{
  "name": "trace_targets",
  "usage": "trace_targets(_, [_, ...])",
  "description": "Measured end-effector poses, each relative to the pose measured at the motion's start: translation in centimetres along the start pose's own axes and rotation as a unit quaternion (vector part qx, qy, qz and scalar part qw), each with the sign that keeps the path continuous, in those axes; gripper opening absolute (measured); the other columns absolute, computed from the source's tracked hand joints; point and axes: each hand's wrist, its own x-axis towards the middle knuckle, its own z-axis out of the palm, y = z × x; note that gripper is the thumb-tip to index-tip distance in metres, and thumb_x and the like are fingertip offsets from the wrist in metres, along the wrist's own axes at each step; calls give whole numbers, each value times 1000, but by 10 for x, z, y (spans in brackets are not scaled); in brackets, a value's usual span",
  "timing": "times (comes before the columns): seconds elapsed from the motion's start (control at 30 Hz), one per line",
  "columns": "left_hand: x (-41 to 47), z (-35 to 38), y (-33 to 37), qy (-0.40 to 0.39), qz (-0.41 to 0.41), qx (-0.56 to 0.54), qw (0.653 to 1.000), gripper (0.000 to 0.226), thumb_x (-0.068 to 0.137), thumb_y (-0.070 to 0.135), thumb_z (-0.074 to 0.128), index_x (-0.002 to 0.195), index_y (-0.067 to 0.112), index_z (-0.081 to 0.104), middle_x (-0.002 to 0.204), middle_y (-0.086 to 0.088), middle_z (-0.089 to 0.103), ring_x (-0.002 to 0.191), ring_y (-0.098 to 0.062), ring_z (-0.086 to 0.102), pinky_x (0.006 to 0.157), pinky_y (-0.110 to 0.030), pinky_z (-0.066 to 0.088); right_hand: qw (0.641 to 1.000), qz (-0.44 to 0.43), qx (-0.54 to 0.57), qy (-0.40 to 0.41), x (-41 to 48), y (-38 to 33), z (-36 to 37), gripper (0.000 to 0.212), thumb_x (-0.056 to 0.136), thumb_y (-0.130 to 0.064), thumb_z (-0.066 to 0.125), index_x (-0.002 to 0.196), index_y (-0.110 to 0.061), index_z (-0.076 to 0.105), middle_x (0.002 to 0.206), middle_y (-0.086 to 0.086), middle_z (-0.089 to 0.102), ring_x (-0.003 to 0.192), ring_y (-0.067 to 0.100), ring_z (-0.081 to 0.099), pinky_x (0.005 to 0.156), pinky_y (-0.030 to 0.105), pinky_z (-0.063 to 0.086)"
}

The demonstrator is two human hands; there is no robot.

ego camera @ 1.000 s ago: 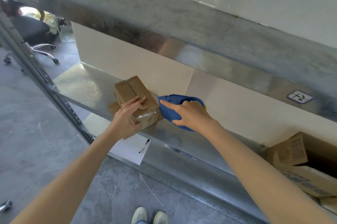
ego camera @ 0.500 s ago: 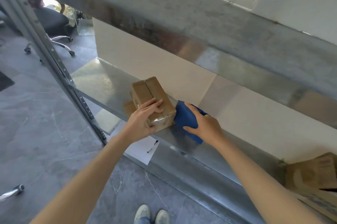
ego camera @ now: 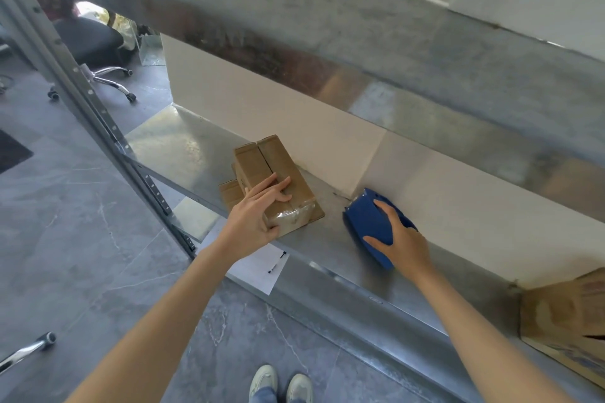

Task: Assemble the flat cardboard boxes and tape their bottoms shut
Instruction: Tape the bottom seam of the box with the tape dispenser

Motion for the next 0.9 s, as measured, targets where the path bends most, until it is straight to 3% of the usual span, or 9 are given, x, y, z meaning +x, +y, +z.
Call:
trace_targets(0.03, [0,0,0,0,0,3,1000,59,71,3,75,125,22,59,150,25,38,147,4,16,115,-51,31,1000,1,11,-10,-1,2,1,77,87,-48,69,151,-36,27,63,-11,58,45,4,48,46,25,41])
trace_targets(0.1, [0,1,-1,-1,-1,5,1000,59,72,4,76,126,21,59,151,25,38,148,3,15,116,-54,29,998,4,46,-34,-2,4,2,79,87,-52,67,150,-41,21,92,-13,66,59,2,56,54,24,44])
trace_targets(0.2, [0,2,0,-7,0,12,1000,58,73,4,76,126,21,58,152,24,36,149,2,11,118,-57,23,995,14,80,-50,-2,5,-1,74,90,-57,61,149,-46,18,133,-11,52,110,15,58,85,31,49])
trace_targets(0.23, [-1,2,0,-6,0,16,1000,58,74,4,76,126,21,58,152,24,36,149,1,10,119,-57,21,996,14,73,-50,-2,4,-3,72,91,-57,58,150,-47,19,135,-7,50,117,18,54,90,31,47])
trace_targets(0.33, [-2,3,2,12,21,49,998,55,73,9,79,123,21,59,153,20,37,152,-8,6,117,-47,28,998,12,21,-49,-5,3,-9,71,92,-60,53,152,-49,17,116,-2,42,107,20,50,87,32,48])
trace_targets(0.5, [-5,7,6,68,48,98,992,51,72,29,84,119,25,64,152,3,40,141,-28,28,110,-43,32,997,-13,-72,39,-4,-11,-22,67,91,-56,59,150,-31,38,111,1,45,97,24,48,74,38,51])
trace_targets(0.57, [-6,9,5,85,48,97,991,46,77,32,80,120,25,65,145,2,46,139,-29,30,108,-42,33,990,-72,-88,80,1,-24,-26,62,89,-49,66,143,-22,49,113,4,50,99,26,51,78,39,50])
trace_targets(0.67, [-8,11,3,99,53,104,988,43,82,29,80,122,23,65,142,2,50,141,-29,31,109,-40,32,981,-173,-62,68,15,-55,-27,56,87,-45,68,135,-18,56,124,3,53,112,26,52,90,40,47])
trace_targets(0.9, [-15,1,-3,78,37,42,995,54,86,32,76,135,24,55,150,17,43,149,-8,20,115,-28,26,954,-300,2,-22,45,-125,-11,73,83,-45,74,146,-23,46,152,-2,40,141,18,32,107,35,32])
